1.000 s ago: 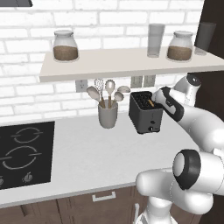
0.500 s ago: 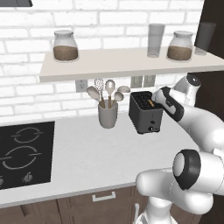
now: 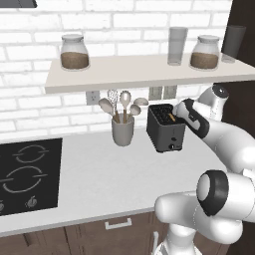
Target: Start the toaster. Once the lever pops up, take the bread to the plate on the dining counter.
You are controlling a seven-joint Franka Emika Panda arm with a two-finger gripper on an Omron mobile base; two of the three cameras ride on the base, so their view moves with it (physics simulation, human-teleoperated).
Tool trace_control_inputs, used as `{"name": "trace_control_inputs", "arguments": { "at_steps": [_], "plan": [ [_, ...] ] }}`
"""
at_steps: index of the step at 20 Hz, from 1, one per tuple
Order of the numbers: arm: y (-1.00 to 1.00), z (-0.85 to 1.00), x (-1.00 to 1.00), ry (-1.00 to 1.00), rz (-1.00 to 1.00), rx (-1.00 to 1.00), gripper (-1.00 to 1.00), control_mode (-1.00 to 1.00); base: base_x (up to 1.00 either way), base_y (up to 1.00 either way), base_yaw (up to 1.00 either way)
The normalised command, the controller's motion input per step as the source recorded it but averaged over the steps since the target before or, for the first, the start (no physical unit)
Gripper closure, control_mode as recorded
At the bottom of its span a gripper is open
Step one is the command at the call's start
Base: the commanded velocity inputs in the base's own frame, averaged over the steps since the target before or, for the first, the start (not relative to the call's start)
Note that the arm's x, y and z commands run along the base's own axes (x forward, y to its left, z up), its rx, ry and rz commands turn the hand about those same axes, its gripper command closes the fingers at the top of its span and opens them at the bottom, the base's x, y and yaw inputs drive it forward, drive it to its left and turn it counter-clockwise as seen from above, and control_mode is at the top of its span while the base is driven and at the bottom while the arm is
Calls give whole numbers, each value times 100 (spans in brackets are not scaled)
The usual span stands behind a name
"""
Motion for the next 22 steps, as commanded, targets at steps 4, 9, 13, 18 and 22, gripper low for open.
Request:
{"name": "trace_control_inputs", "arguments": {
  "at_steps": [4, 9, 13, 18, 22],
  "plan": [
    [0, 0, 0, 0, 0, 0, -100, -100, 0, 0, 0],
    [0, 0, 0, 0, 0, 0, -100, -100, 0, 0, 0],
    [0, 0, 0, 0, 0, 0, -100, -100, 0, 0, 0],
    [0, 0, 0, 0, 0, 0, -100, -100, 0, 0, 0],
    [0, 0, 0, 0, 0, 0, -100, -100, 0, 0, 0]
  ]
}}
